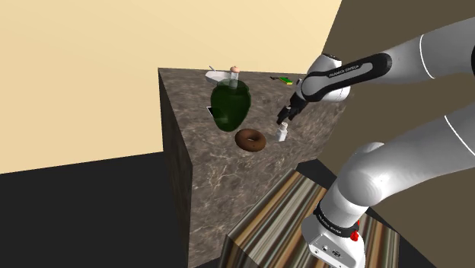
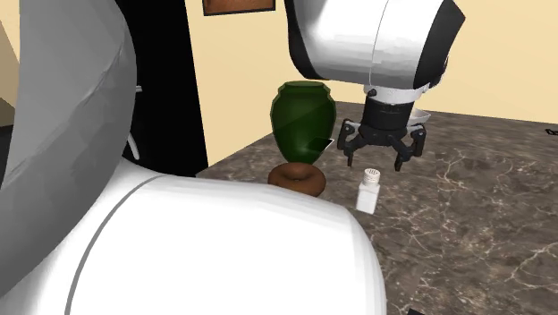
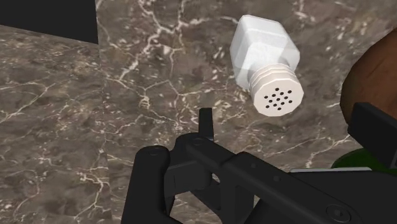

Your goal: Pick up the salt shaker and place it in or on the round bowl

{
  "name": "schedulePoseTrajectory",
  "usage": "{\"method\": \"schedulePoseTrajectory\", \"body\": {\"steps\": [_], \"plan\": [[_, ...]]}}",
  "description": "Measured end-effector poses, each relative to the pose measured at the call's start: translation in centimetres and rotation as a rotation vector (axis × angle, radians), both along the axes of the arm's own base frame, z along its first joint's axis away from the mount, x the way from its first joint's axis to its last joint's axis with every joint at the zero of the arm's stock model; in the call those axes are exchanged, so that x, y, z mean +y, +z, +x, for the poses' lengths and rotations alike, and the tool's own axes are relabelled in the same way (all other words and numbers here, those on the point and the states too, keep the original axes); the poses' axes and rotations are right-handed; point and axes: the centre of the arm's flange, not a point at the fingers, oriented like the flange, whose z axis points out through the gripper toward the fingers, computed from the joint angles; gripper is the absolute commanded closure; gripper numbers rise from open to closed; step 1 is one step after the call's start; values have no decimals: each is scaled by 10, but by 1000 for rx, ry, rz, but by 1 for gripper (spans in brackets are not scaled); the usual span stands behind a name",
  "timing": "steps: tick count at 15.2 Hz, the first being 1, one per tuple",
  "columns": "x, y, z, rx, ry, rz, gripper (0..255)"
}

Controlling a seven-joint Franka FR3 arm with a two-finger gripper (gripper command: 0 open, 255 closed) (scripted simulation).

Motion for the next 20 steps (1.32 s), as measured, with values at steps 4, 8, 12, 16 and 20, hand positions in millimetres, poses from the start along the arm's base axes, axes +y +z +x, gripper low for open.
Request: {"method": "schedulePoseTrajectory", "body": {"steps": [4, 8, 12, 16, 20], "plan": [[-2, -21, 6, 0, 0, 0, 0], [-2, -24, 7, -1, 0, -1, 0], [-1, -24, 7, -1, 0, -1, 255], [-1, -24, 7, -1, 0, -1, 255], [-1, -24, 7, -1, 0, -1, 255]]}}
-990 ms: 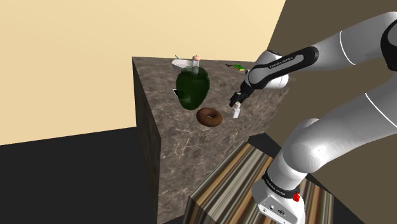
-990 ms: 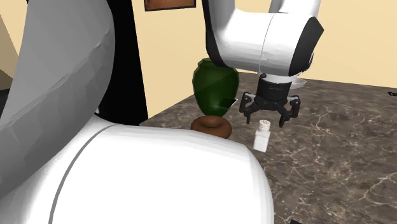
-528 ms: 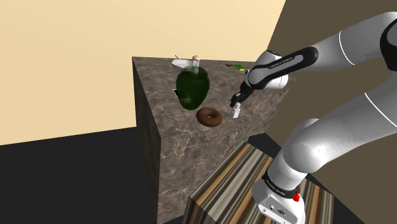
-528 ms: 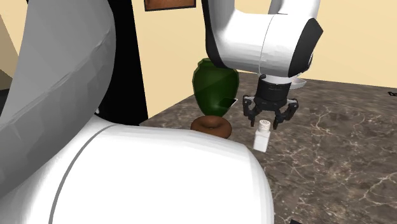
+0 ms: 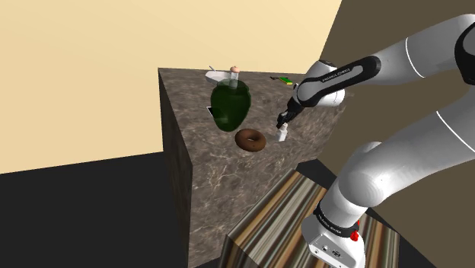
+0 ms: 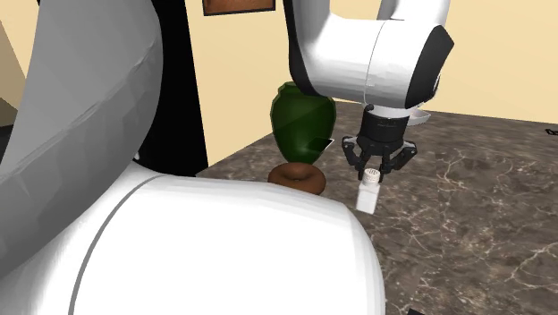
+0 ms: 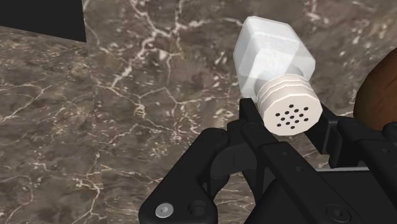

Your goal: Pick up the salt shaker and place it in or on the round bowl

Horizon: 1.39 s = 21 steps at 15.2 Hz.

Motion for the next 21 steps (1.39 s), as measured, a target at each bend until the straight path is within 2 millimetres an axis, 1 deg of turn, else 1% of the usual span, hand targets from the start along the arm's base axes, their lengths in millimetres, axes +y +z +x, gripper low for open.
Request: {"method": "schedulePoseTrajectory", "body": {"steps": [2, 4, 21], "plan": [[0, 2, 0, 0, 0, 0, 255], [0, 11, -1, 0, 0, 0, 255], [1, 99, -1, 0, 0, 0, 255]]}}
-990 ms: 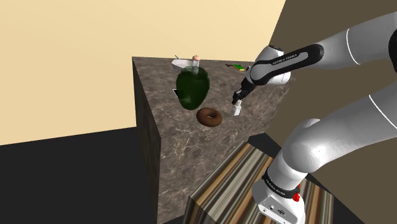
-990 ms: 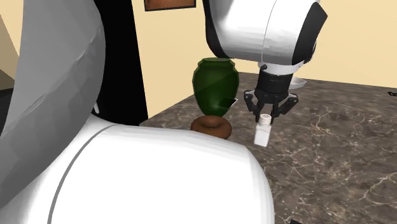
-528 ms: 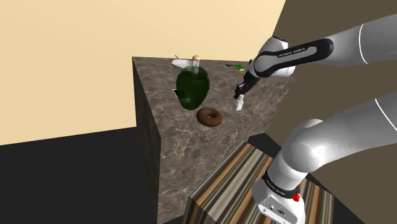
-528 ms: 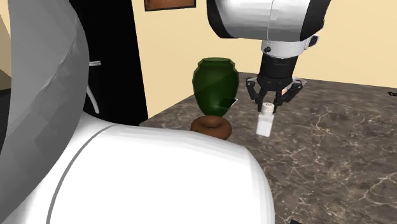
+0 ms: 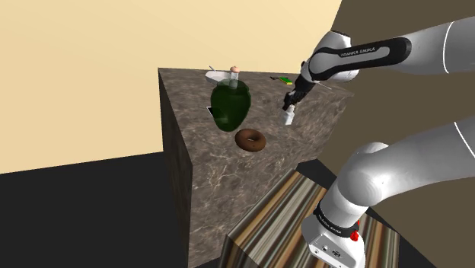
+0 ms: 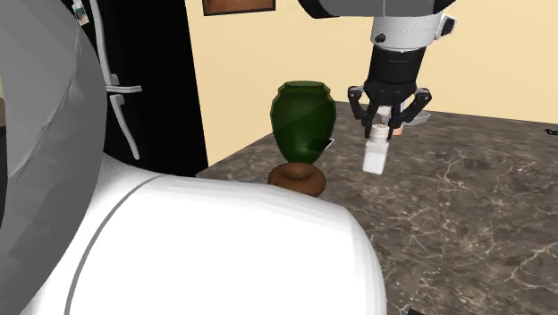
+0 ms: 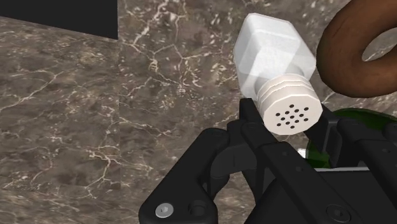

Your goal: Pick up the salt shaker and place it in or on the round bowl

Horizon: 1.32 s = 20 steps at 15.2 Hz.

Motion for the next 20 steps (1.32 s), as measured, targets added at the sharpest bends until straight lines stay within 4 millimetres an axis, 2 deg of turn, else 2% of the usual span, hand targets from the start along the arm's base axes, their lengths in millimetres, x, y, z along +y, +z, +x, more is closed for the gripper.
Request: {"method": "schedulePoseTrajectory", "body": {"steps": [4, 5, 8, 17, 20], "plan": [[0, 19, 1, 0, 0, 0, 255], [5, 23, 4, 0, 0, 0, 255], [32, 34, 19, 0, 1, 0, 255], [139, 54, 69, 1, 1, -1, 255], [153, 47, 77, 1, 0, 0, 255]]}}
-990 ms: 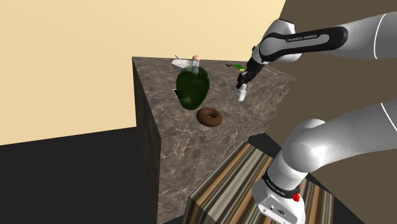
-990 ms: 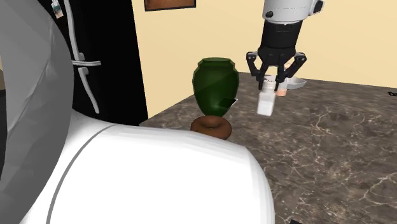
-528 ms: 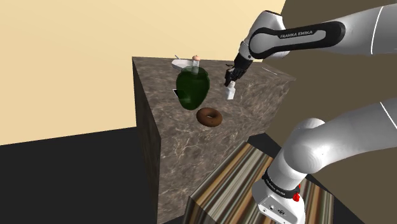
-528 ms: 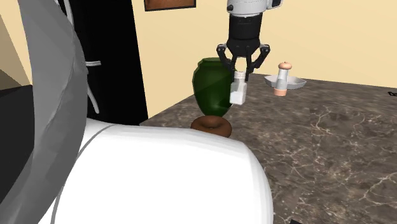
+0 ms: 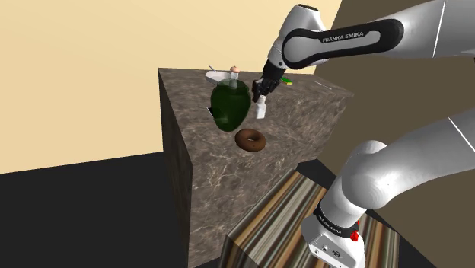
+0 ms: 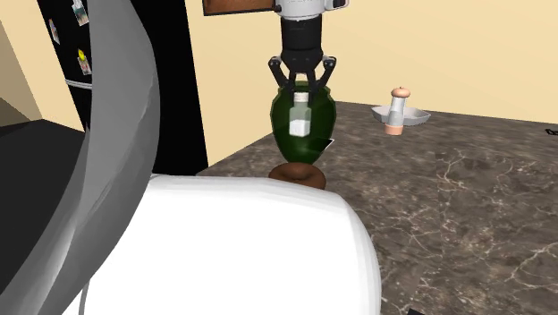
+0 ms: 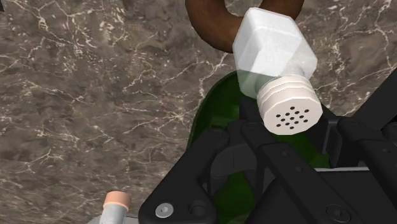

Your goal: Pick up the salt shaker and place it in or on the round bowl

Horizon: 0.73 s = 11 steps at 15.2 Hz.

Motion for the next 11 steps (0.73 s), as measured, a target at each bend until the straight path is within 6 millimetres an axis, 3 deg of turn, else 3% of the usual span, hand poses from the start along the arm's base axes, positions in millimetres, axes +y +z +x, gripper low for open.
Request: {"method": "schedulePoseTrajectory", "body": {"steps": [11], "plan": [[4, -57, 1, 0, 0, 1, 255]]}}
